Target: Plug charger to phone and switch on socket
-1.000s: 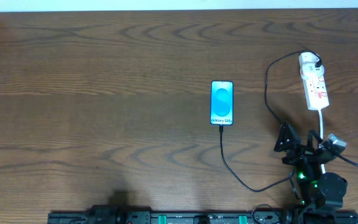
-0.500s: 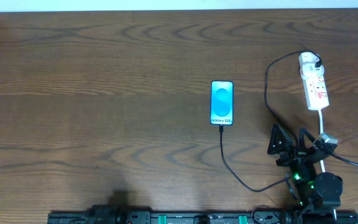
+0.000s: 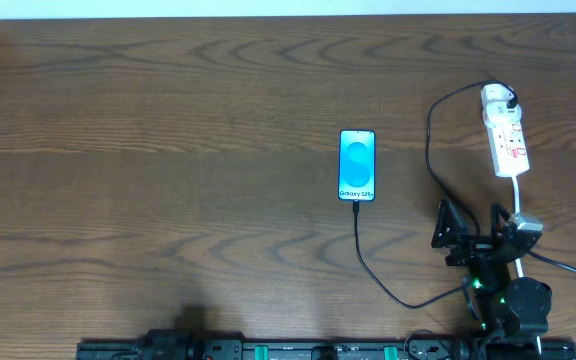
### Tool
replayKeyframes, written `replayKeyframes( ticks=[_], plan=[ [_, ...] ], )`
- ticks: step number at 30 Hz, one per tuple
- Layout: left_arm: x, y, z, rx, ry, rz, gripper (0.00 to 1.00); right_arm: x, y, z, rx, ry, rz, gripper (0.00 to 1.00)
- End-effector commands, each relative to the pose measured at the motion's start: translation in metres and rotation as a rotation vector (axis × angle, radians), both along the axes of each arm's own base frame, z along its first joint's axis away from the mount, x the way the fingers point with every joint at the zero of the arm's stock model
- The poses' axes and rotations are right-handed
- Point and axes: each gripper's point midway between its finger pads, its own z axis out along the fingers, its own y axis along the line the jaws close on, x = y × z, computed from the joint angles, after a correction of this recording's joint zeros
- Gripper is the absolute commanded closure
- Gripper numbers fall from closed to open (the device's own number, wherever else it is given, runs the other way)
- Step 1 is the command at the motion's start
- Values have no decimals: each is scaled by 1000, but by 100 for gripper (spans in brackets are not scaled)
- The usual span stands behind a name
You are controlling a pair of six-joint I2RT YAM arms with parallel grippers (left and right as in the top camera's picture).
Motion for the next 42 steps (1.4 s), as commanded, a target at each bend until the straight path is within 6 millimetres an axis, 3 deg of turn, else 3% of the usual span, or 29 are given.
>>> replayKeyframes(
  ticks=[1,11,42],
  plan=[
    [-6,2,-14,3,59,5,5,1,-2,-4,-238,-15,12,1],
    [-6,2,-14,3,59,5,5,1,-3,-4,-370,-24,28,1],
    [-6,2,-14,3,59,5,5,1,-3,-3,-372,-26,27,1]
  ],
)
